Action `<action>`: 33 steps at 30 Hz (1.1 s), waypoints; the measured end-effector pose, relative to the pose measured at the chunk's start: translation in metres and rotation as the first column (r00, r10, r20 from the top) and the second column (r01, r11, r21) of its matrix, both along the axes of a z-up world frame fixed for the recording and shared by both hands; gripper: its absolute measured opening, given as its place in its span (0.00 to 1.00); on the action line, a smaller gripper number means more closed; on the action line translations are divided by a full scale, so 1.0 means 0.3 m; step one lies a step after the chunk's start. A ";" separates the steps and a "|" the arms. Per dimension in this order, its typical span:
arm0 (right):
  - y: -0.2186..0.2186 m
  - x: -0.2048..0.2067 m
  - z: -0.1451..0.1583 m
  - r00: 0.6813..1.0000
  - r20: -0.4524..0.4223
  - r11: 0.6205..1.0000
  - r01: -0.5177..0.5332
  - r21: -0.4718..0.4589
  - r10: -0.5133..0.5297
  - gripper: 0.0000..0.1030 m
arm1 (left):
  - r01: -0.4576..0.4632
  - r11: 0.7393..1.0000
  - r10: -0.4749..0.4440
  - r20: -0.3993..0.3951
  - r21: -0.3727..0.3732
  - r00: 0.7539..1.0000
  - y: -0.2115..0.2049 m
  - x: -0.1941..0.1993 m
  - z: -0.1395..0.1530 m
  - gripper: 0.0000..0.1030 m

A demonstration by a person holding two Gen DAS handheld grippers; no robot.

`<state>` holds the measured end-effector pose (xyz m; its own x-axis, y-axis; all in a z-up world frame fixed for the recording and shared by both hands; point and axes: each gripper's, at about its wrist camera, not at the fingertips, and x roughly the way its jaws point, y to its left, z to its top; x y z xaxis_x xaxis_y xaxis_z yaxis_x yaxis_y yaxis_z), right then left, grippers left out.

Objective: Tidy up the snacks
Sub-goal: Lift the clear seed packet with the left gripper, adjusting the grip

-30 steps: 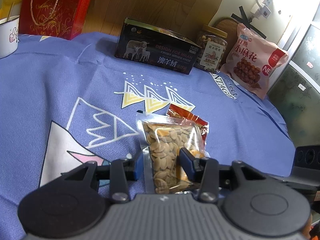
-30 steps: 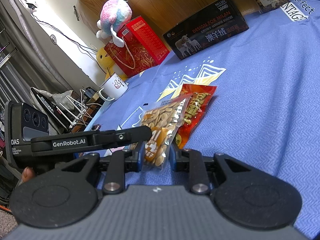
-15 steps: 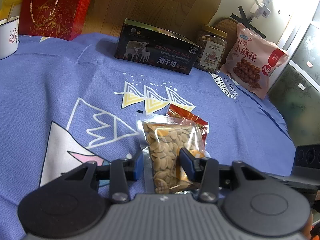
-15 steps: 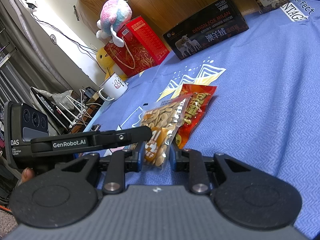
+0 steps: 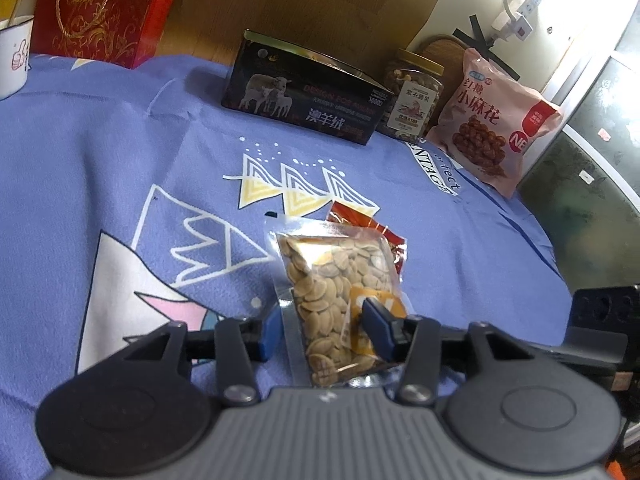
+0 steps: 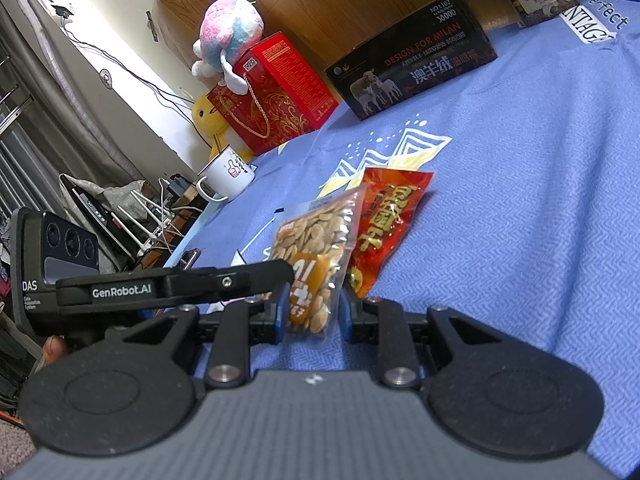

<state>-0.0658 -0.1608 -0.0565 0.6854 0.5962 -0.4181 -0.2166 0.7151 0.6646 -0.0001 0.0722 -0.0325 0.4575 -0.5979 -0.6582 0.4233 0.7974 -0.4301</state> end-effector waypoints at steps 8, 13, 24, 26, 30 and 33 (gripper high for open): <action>-0.001 0.001 -0.002 1.000 -0.002 1.000 0.001 0.010 -0.001 0.28 | -0.026 0.999 0.025 -0.029 -0.032 0.999 0.029 0.023 -0.004 0.34; -0.006 -0.007 0.002 1.000 0.005 1.000 -0.021 0.016 0.021 0.34 | -0.024 1.000 0.023 -0.019 -0.007 1.000 0.019 0.032 -0.008 0.33; -0.006 -0.029 0.003 1.000 -0.010 1.000 -0.013 -0.028 0.012 0.17 | 0.012 0.996 -0.016 -0.043 -0.091 0.999 0.050 0.026 -0.012 0.53; -0.004 -0.029 0.001 1.000 -0.009 1.000 -0.010 -0.027 0.009 0.16 | 0.020 0.996 -0.023 -0.037 -0.087 0.999 0.056 0.016 -0.012 0.52; -0.006 -0.030 -0.003 1.000 -0.006 1.000 -0.010 -0.021 0.010 0.16 | 0.019 0.996 -0.023 -0.046 -0.090 0.999 0.063 0.002 -0.014 0.49; -0.001 -0.033 -0.002 1.000 0.000 1.000 -0.010 -0.029 0.010 0.16 | 0.017 0.995 -0.022 -0.046 -0.103 0.999 0.067 -0.003 -0.011 0.49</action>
